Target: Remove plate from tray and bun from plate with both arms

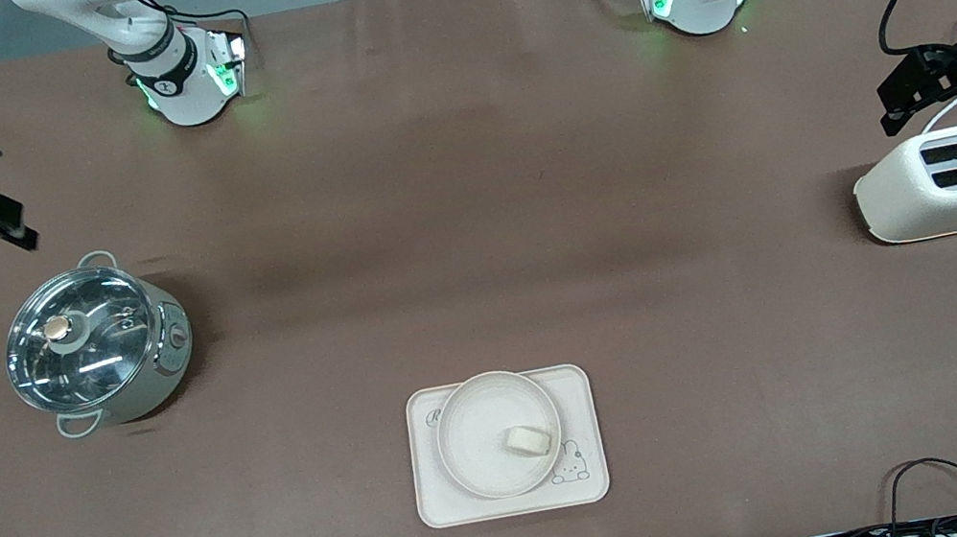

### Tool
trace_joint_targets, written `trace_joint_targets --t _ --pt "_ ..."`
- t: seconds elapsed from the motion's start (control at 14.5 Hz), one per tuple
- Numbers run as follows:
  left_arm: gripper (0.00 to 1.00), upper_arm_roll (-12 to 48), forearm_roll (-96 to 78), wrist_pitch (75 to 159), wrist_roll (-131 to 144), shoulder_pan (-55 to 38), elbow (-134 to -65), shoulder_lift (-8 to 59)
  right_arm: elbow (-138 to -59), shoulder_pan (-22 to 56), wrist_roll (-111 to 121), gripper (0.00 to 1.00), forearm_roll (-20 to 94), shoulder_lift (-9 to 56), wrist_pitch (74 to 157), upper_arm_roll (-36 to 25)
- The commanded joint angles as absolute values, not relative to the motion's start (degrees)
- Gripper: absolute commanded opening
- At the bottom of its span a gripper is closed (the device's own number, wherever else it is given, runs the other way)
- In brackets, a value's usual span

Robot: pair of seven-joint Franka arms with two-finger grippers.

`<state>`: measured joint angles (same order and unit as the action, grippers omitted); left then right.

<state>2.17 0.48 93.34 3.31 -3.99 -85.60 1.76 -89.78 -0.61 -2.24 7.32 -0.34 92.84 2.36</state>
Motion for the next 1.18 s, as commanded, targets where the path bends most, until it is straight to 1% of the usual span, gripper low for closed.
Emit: trace_joint_targets --t 0.0,0.28,0.41,0.83,1.11 --pt "1.00 2.29 0.88 92.29 3.43 -4.22 -84.11 2.46 -89.21 1.04 -5.08 1.00 12.12 5.60 100.16 2.37" --pt "1.00 2.29 0.88 92.11 3.16 -4.04 -84.29 2.46 -88.68 9.38 -18.77 1.00 11.95 14.13 113.26 2.37" --pt "1.00 2.29 0.97 92.20 3.25 -4.13 -84.11 2.55 -86.50 12.82 -23.62 1.00 11.60 18.87 118.98 2.29" --pt "1.00 2.28 0.97 92.11 3.25 -4.22 -84.11 2.46 -77.71 17.92 -27.16 1.00 11.43 36.45 130.85 2.11" --pt "1.00 2.29 0.88 92.20 3.25 -4.13 -84.11 2.46 -75.95 21.78 -27.07 1.00 11.34 44.01 140.69 1.85"
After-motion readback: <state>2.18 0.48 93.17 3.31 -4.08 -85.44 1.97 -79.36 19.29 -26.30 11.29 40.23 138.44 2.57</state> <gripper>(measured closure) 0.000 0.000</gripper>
